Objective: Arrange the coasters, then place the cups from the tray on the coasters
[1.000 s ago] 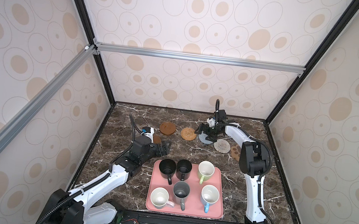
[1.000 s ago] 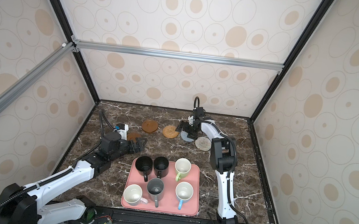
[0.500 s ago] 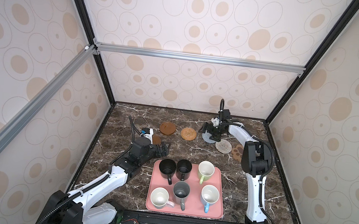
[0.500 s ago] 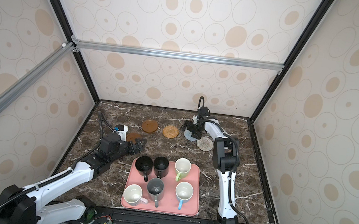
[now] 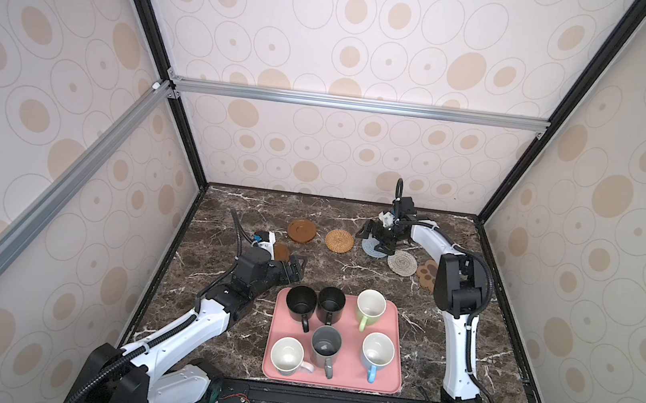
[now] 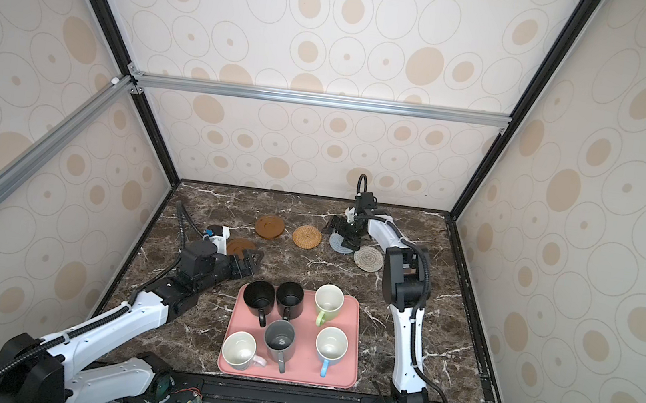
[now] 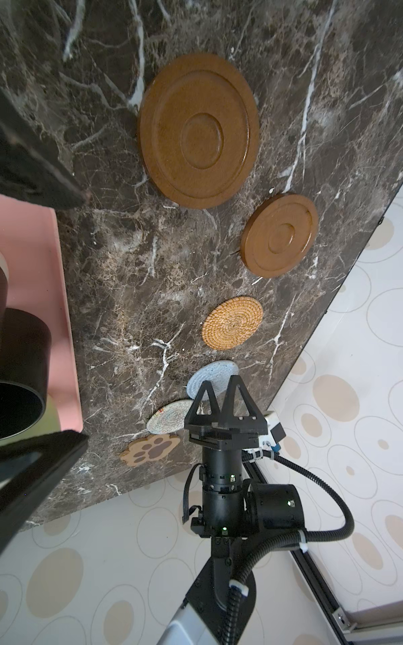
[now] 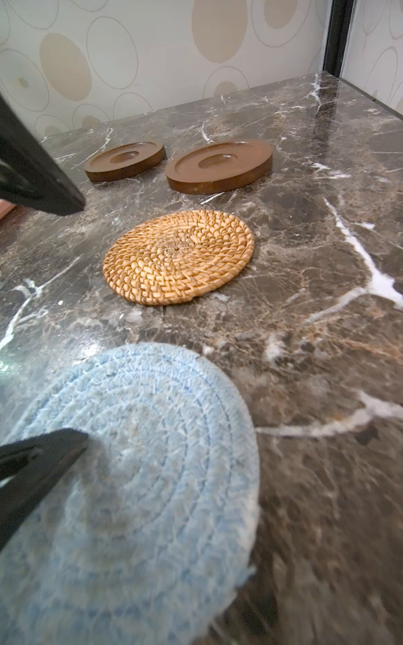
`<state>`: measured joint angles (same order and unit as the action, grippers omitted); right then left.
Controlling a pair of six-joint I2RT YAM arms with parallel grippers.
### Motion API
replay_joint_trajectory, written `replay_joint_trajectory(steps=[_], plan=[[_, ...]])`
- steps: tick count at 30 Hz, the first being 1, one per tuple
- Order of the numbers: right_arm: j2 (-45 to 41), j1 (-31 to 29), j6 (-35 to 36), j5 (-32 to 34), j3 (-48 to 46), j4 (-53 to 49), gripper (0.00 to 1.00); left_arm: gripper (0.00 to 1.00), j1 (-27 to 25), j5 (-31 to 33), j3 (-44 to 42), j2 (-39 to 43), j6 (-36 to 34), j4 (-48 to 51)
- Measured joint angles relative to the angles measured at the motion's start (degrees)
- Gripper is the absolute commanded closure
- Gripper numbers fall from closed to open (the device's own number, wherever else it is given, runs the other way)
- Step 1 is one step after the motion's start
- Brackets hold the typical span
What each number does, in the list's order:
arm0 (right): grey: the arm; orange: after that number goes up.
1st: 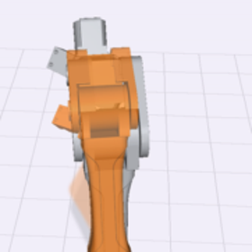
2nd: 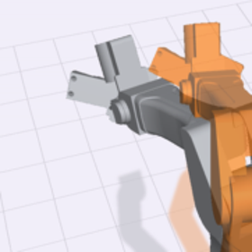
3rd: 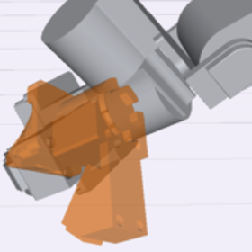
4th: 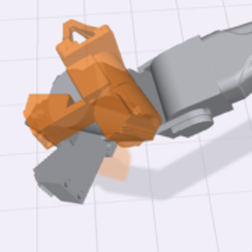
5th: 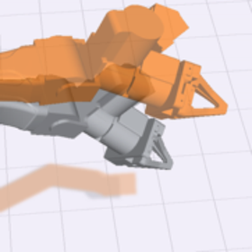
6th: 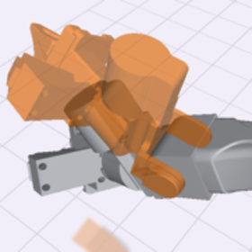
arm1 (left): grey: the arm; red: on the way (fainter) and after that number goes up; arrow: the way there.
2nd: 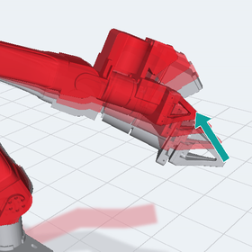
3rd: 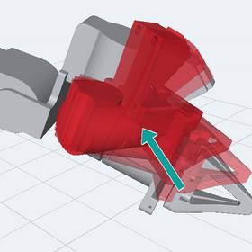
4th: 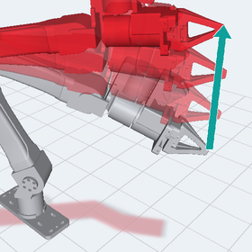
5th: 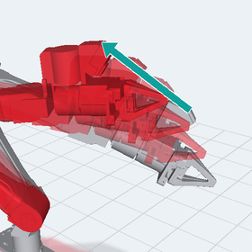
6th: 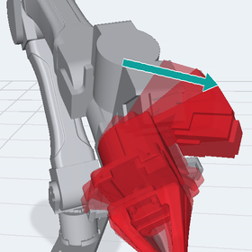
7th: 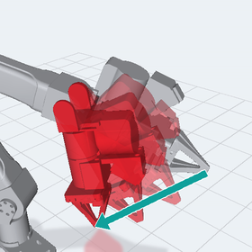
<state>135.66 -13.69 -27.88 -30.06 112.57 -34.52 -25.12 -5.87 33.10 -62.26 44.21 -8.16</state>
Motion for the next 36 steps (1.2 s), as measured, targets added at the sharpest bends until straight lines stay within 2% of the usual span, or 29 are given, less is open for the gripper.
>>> replay_joint_trajectory(steps=[16,24,36], plan=[[0.9,0.0,0.0,-0.2,5.0,-2.4,0.0,0.0,0.0,0.0,-0.3,0.3,0.4,-0.1],[0.6,-0.4,-0.1,-3.4,6.4,-2.1,0.0,0.0,0.0,0.0,-0.3,0.3,0.5,-0.2],[1.1,-6.2,-0.2,-7.9,8.8,-0.6,0.0,0.0,0.0,0.0,-0.4,1.7,0.5,-0.3]])
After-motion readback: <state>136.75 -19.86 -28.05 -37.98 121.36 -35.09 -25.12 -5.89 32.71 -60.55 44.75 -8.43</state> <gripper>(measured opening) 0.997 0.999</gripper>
